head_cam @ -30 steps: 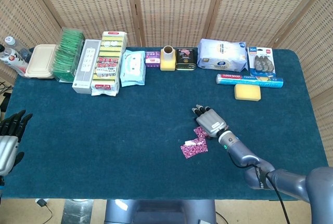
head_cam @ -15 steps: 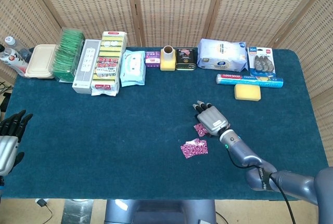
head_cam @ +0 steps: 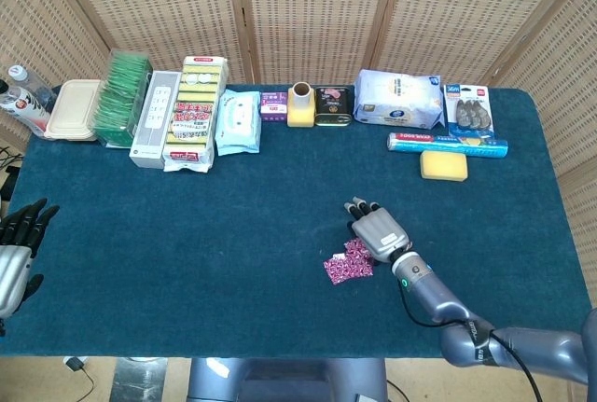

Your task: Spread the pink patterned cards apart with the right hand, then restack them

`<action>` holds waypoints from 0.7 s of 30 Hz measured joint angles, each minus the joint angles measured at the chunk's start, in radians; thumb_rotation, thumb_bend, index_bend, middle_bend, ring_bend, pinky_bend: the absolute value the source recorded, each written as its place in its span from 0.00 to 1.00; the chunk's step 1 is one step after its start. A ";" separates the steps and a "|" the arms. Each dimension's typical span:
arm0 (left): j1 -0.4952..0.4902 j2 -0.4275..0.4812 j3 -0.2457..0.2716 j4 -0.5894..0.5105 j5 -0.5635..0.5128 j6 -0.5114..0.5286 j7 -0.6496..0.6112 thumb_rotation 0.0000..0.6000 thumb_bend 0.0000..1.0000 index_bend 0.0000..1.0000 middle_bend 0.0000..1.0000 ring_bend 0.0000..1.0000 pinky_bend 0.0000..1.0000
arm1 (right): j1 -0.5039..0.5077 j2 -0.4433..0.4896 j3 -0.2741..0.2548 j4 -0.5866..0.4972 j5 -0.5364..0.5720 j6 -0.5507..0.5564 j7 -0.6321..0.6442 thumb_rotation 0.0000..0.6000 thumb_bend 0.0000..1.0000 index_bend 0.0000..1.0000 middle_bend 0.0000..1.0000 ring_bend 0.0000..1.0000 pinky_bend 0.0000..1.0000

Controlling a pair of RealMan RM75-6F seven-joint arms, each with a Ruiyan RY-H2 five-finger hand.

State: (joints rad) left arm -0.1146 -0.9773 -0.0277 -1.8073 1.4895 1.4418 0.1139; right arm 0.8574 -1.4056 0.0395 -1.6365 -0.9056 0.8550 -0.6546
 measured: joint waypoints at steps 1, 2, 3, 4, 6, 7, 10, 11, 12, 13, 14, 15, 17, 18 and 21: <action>0.000 0.001 0.000 0.000 0.001 0.000 -0.002 1.00 0.13 0.00 0.00 0.00 0.07 | 0.000 -0.005 -0.002 -0.010 0.019 0.011 -0.016 1.00 0.25 0.45 0.11 0.02 0.19; 0.000 0.001 0.000 0.001 0.002 0.000 -0.005 1.00 0.13 0.00 0.00 0.00 0.07 | 0.001 -0.011 -0.004 -0.020 0.040 0.023 -0.033 1.00 0.25 0.45 0.11 0.02 0.19; 0.000 0.002 0.000 0.002 0.002 0.000 -0.007 1.00 0.13 0.00 0.00 0.00 0.07 | 0.002 -0.020 -0.006 -0.033 0.068 0.041 -0.056 1.00 0.25 0.45 0.11 0.02 0.20; 0.000 0.003 0.000 0.002 0.002 0.001 -0.009 1.00 0.13 0.00 0.00 0.00 0.07 | 0.004 -0.028 -0.008 -0.042 0.089 0.054 -0.073 1.00 0.25 0.45 0.11 0.02 0.20; 0.000 0.004 0.000 0.003 0.002 0.000 -0.012 1.00 0.13 0.00 0.00 0.00 0.07 | 0.007 -0.046 -0.014 -0.062 0.131 0.085 -0.112 1.00 0.25 0.44 0.10 0.02 0.20; 0.000 0.005 0.000 0.004 0.002 0.000 -0.014 1.00 0.13 0.00 0.00 0.00 0.07 | 0.009 -0.054 -0.016 -0.069 0.148 0.098 -0.129 1.00 0.25 0.44 0.10 0.02 0.20; 0.000 0.006 0.000 0.005 0.003 0.000 -0.019 1.00 0.13 0.00 0.00 0.00 0.07 | 0.016 -0.076 -0.022 -0.090 0.199 0.135 -0.171 1.00 0.25 0.42 0.10 0.02 0.20; 0.000 0.007 0.000 0.006 0.004 0.000 -0.021 1.00 0.13 0.00 0.00 0.00 0.07 | 0.018 -0.082 -0.023 -0.095 0.213 0.144 -0.181 1.00 0.25 0.42 0.10 0.02 0.20; 0.000 0.007 0.000 0.006 0.006 0.000 -0.022 1.00 0.13 0.00 0.00 0.00 0.07 | 0.022 -0.090 -0.023 -0.102 0.232 0.156 -0.194 1.00 0.25 0.42 0.10 0.02 0.20; 0.000 0.007 0.000 0.006 0.006 0.001 -0.023 1.00 0.13 0.00 0.00 0.00 0.07 | 0.024 -0.096 -0.023 -0.107 0.245 0.166 -0.205 1.00 0.25 0.42 0.10 0.02 0.20; 0.000 0.008 0.000 0.007 0.007 0.001 -0.024 1.00 0.13 0.00 0.00 0.00 0.07 | 0.028 -0.104 -0.022 -0.113 0.260 0.178 -0.218 1.00 0.25 0.42 0.10 0.02 0.20; 0.000 0.008 0.001 0.007 0.008 0.002 -0.025 1.00 0.13 0.00 0.00 0.00 0.07 | 0.030 -0.110 -0.022 -0.117 0.270 0.188 -0.227 1.00 0.25 0.42 0.09 0.02 0.20; 0.001 0.008 0.001 0.008 0.009 0.003 -0.028 1.00 0.13 0.00 0.00 0.00 0.07 | 0.036 -0.123 -0.021 -0.121 0.287 0.205 -0.243 1.00 0.25 0.42 0.09 0.02 0.20; 0.002 0.009 0.001 0.008 0.010 0.005 -0.030 1.00 0.13 0.00 0.00 0.00 0.07 | 0.039 -0.131 -0.018 -0.122 0.300 0.212 -0.250 1.00 0.25 0.41 0.09 0.02 0.20; 0.004 0.009 0.001 0.010 0.012 0.009 -0.035 1.00 0.13 0.00 0.00 0.00 0.07 | 0.050 -0.144 -0.012 -0.121 0.333 0.218 -0.264 1.00 0.25 0.37 0.08 0.02 0.20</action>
State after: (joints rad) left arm -0.1106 -0.9680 -0.0267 -1.7975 1.5010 1.4507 0.0786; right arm 0.9078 -1.5499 0.0274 -1.7580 -0.5727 1.0732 -0.9187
